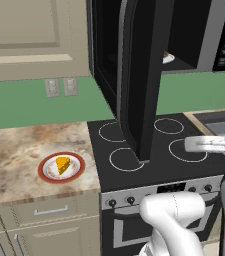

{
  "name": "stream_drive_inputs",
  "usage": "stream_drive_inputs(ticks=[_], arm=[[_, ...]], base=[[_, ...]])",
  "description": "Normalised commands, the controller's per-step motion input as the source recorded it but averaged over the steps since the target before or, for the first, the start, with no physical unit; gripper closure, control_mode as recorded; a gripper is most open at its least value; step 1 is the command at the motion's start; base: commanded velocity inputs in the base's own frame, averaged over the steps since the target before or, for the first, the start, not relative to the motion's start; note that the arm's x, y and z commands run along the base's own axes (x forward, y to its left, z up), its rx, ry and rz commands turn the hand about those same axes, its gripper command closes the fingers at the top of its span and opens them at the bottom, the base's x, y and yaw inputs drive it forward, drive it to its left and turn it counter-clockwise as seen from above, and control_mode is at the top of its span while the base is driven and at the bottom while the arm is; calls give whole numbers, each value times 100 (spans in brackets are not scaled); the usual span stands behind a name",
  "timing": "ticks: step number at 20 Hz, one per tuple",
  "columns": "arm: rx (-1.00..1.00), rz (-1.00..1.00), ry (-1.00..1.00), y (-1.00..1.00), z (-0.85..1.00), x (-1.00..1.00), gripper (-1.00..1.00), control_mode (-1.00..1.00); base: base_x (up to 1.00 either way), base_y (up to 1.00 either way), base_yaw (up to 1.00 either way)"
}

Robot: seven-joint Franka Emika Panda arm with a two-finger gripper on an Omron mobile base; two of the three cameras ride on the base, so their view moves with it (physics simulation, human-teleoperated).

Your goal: Pick the cheese from the counter and place it in the microwave. Then turn on the microwave.

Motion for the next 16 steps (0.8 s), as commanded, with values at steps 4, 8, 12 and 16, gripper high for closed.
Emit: stream_drive_inputs(ticks=[4,8,12,16], arm=[[0,-7,-10,14,-64,-33,-100,-100],[0,-3,-11,14,-58,-33,-100,-100],[0,0,-14,21,-52,-32,-100,-100],[0,0,-14,29,-49,-30,-100,-100]], base=[[0,0,0],[0,0,0],[0,0,0],[0,0,0]])
